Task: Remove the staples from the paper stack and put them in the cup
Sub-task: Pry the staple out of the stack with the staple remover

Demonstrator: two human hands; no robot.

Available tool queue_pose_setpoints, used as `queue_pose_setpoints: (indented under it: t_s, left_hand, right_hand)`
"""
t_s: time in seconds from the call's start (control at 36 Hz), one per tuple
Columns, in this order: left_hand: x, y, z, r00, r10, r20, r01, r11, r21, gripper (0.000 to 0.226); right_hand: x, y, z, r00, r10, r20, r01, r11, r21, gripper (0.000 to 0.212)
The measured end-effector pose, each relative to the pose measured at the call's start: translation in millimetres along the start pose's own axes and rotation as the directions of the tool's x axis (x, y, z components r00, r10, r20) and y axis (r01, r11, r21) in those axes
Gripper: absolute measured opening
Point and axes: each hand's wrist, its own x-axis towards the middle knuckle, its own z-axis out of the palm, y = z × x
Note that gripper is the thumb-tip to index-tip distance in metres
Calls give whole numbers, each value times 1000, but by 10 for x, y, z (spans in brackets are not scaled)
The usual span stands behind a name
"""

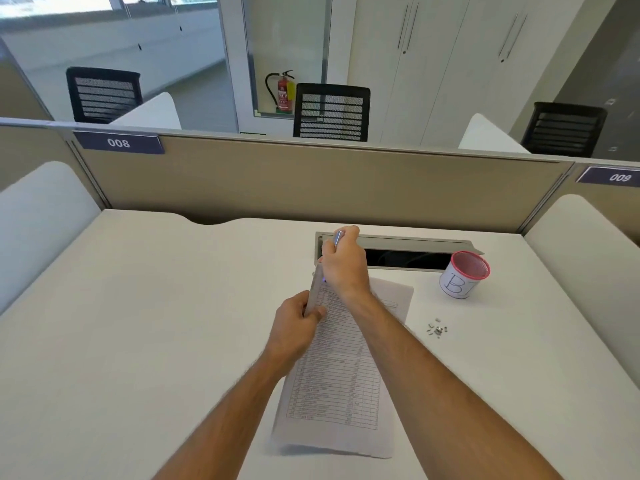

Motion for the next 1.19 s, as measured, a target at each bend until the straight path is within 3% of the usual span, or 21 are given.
queue_pose_setpoints:
  t_s: [0.19,0.61,1.19]
  left_hand:
    - [-32,6,-31,1000,14,27,-14,1000,-9,16]
    - [-42,0,-19,998,39,43,-39,999,-14,14]
    - [-43,-14,-36,998,56,42,-53,997,-59,11]
  right_hand:
    - [-22,-29,-6,997,-70,-44,66,994,-89,25]
    - [-57,23,91,980,-112,-161,99,991,-88,41]
    - [-62,86,151,968,-126,-216,98,986,-134,44]
